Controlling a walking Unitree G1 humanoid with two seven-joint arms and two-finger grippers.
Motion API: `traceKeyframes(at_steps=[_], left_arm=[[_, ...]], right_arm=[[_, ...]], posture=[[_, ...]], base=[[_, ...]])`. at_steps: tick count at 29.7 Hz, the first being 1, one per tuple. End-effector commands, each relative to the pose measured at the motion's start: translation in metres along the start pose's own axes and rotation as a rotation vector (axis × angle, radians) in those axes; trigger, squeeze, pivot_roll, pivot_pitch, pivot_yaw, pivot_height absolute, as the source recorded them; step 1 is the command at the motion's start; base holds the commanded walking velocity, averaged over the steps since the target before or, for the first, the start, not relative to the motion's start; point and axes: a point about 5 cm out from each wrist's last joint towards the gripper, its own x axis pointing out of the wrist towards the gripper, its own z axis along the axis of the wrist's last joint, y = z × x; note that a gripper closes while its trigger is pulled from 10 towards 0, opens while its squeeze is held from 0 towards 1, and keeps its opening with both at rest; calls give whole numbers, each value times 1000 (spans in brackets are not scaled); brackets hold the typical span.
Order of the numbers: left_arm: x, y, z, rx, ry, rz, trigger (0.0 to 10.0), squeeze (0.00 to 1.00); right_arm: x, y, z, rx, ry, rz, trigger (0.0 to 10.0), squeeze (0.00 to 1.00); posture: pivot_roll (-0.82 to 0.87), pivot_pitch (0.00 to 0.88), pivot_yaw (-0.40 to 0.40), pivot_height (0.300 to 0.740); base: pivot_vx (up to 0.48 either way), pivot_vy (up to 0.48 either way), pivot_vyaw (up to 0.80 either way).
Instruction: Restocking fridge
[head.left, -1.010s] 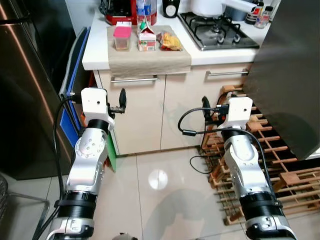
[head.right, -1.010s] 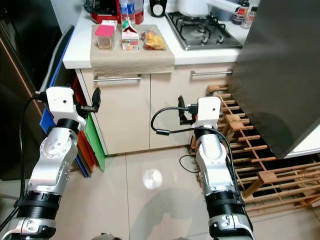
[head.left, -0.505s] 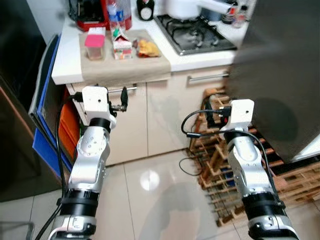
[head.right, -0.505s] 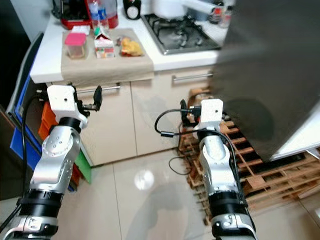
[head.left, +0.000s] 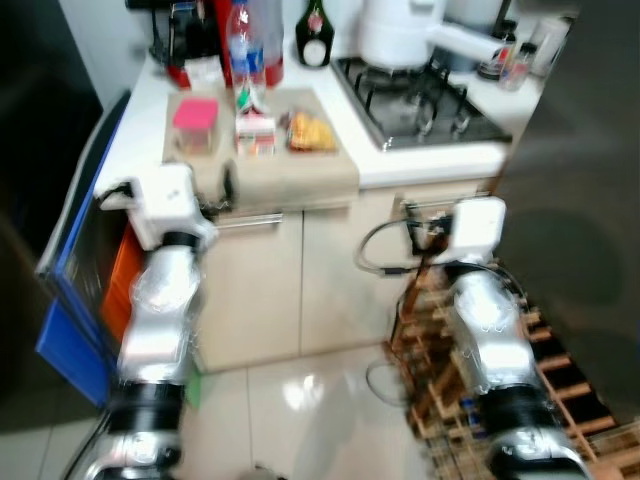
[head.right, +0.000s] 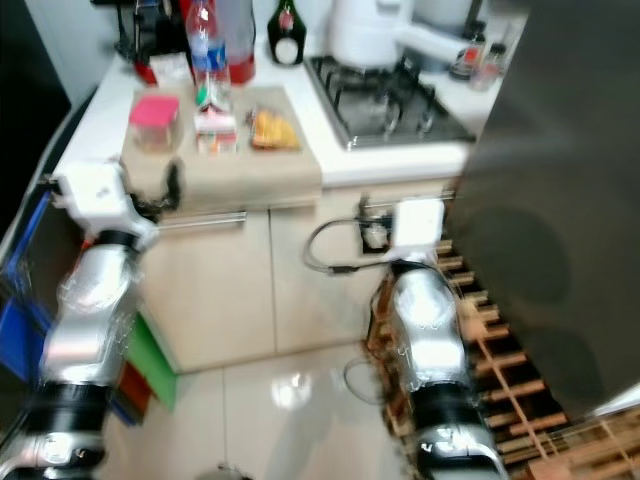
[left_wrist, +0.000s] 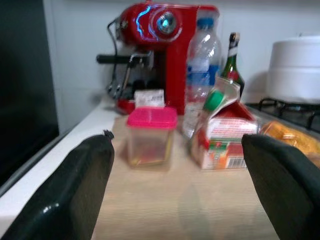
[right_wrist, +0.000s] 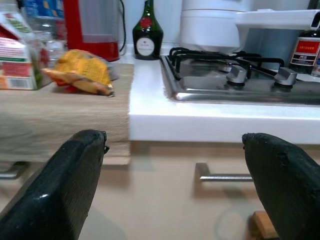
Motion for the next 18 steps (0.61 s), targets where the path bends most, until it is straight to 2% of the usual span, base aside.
traceKeyframes(at_steps=[1, 6, 12, 14, 16, 18], left_arm=[[3, -12, 11, -12, -50, -37, 10000, 0], [5, -17, 25, 0, -104, -64, 10000, 0], [6, -16, 30, -16, -131, -62, 10000, 0], [6, -16, 33, -21, -148, -68, 10000, 0], [4, -16, 50, -18, -222, -71, 10000, 0], [4, -16, 58, -14, -249, -72, 10000, 0]], right_arm=[[-1, -11, 2, -4, -9, -33, 10000, 0], [1, -11, 4, -10, -16, -28, 10000, 0], [2, -10, 8, -22, -36, -18, 10000, 0], [3, -9, 13, -26, -53, -16, 10000, 0], [1, -5, 40, -42, -152, 13, 10000, 0], [-1, -6, 49, -42, -178, 13, 10000, 0]], posture=[[13, 0, 11, 740], [17, 0, 6, 740], [18, 0, 8, 740], [20, 0, 7, 740], [23, 0, 6, 740], [25, 0, 5, 740]], base=[[240, 416, 0], [0, 428, 0], [0, 431, 0], [0, 0, 0], [0, 0, 0], [0, 0, 0]])
